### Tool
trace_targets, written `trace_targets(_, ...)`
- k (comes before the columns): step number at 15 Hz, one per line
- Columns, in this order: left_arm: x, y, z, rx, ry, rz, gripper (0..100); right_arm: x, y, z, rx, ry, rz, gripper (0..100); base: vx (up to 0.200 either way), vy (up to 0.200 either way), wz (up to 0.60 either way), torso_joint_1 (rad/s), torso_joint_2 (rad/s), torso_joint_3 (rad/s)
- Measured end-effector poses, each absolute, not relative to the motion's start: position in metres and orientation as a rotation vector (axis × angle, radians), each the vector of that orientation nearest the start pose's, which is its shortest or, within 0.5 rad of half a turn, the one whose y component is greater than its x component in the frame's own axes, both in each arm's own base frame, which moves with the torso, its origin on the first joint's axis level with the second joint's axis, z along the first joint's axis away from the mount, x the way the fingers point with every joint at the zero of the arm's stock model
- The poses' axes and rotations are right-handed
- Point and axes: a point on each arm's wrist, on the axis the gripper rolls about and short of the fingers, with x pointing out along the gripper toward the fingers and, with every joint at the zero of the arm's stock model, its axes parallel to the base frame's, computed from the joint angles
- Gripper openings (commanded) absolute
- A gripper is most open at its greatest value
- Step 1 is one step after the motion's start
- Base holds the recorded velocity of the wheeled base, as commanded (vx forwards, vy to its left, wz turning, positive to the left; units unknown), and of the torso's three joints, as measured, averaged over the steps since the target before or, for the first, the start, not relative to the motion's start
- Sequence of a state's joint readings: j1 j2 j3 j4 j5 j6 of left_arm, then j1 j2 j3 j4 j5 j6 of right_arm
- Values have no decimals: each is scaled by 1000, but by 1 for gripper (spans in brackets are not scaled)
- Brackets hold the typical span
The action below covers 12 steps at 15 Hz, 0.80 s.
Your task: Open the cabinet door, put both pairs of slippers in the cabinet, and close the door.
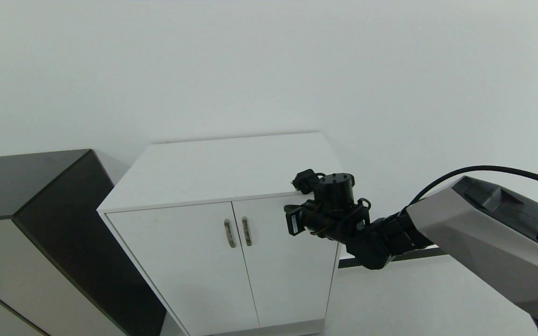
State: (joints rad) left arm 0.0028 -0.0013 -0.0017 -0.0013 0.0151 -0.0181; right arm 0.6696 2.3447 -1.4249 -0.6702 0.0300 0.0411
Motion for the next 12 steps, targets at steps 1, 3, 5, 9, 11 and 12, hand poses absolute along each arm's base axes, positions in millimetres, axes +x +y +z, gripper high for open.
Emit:
trace_targets(1,-23,0,76,-18,-4,18,0,369,293,96,-43,262,690,0,0,0,0,0,0,0)
trace_targets(3,-23,0,76,-18,-4,19,0,360,289,99,-47,270,694,0,0,0,0,0,0,0)
trace_targets(5,-23,0,76,-18,-4,17,0,349,280,102,-48,271,695,0,0,0,0,0,0,0)
trace_targets(9,-23,0,76,-17,-4,18,0,306,247,109,-65,299,695,0,0,0,0,0,0,0)
trace_targets(11,-23,0,76,-17,-4,18,0,279,225,111,-78,323,682,0,0,0,0,0,0,0)
trace_targets(12,-23,0,76,-17,-4,19,0,265,211,110,-86,337,667,0,0,0,0,0,0,0)
